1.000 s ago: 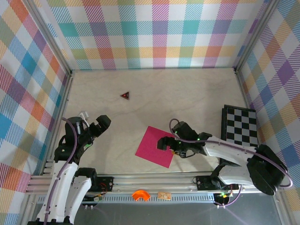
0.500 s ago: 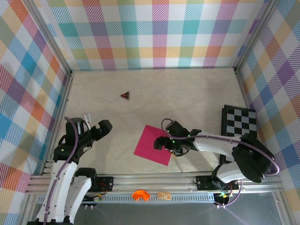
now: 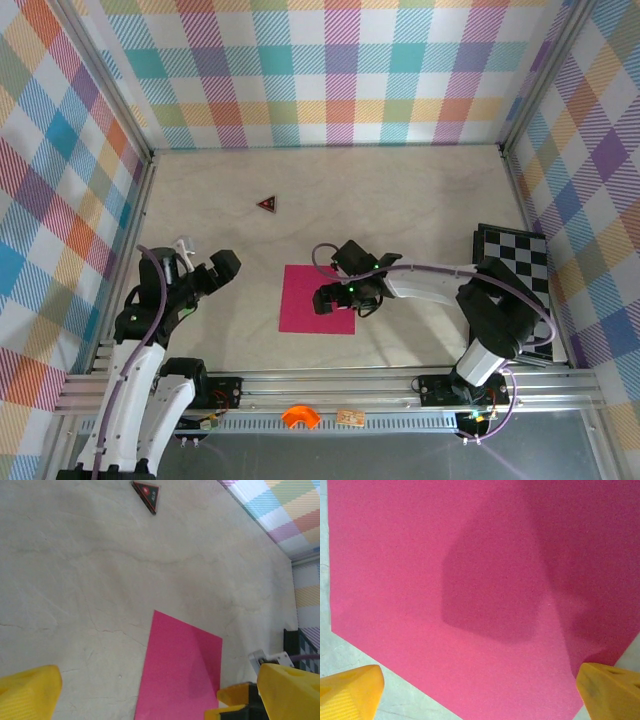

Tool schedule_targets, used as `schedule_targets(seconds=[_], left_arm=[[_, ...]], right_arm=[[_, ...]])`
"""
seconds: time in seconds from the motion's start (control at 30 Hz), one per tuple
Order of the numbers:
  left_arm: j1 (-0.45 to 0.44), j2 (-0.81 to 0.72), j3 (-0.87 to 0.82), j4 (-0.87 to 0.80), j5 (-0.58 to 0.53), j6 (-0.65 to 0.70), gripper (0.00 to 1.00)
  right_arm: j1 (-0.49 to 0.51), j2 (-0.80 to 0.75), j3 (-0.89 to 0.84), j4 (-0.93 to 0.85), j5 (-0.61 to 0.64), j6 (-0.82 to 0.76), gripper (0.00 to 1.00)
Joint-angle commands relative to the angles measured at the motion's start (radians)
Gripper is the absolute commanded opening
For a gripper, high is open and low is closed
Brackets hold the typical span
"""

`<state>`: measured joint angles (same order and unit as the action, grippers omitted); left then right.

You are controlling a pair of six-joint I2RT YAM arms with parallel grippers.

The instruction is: Fold a paper plane with a square sheet of paper (pick it up from the middle)

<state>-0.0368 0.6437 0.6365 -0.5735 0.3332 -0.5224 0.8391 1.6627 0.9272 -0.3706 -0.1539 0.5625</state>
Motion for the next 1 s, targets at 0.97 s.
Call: schedule_targets(seconds=[0.97], left_arm=[[-0.606,0.682,0.372,-0.022,-0.465,-0.114,1.0]], right_arm=[[-0.355,-0.661,-0.264,-0.176,0.134,0.21,0.99]])
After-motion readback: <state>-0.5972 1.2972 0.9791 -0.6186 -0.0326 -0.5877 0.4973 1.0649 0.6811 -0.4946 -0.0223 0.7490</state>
